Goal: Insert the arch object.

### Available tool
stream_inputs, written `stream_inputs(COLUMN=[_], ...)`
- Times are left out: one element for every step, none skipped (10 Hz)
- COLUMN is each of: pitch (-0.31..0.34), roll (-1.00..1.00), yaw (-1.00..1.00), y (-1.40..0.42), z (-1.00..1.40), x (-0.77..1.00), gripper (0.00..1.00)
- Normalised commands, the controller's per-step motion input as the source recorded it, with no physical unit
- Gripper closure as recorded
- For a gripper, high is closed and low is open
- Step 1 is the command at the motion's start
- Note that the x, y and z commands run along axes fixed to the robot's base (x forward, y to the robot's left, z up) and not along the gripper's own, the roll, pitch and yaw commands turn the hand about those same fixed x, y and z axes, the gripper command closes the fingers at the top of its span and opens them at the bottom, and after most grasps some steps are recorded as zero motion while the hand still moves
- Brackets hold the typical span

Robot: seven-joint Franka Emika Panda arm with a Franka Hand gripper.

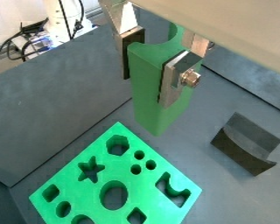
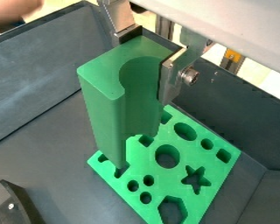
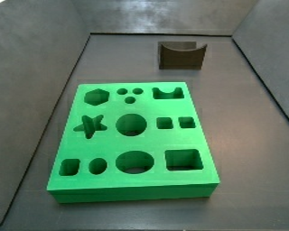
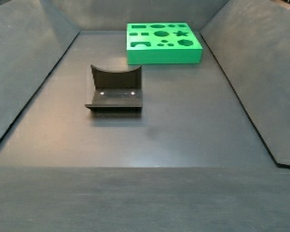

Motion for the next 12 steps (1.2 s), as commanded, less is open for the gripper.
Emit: stream_inputs(pitch=[0.000, 0.014, -0.016, 0.000, 0.000, 0.000, 0.000, 0.000, 0.000, 0.000, 0.000, 0.000], roll=[0.00, 0.00, 0.07, 0.10, 0.13, 0.18, 0.14, 0.12, 0.08, 0.00, 0.00, -0.08], yaw=[-0.02, -0.07, -0.55, -0.93, -0.93, -0.87, -0.85, -0.87, -0.90, -0.97, -1.00, -0.96], y=[0.00, 0.03, 0.00, 0.04, 0.00, 0.00, 0.00, 0.01, 0.04, 0.07, 0.00, 0.00], z=[0.00, 0.00, -0.39, -0.54, -0.56, -0.60, -0.63, -0.64, -0.70, -0.67, -0.52, -0.46], x=[0.07, 0.08, 0.00, 0.03, 0.15, 0.25, 0.29, 0.27, 0.19, 0.03, 0.00, -0.02], gripper=[1.00, 1.00, 1.00, 1.00, 1.00, 1.00, 1.00, 1.00, 1.00, 1.00, 1.00, 1.00])
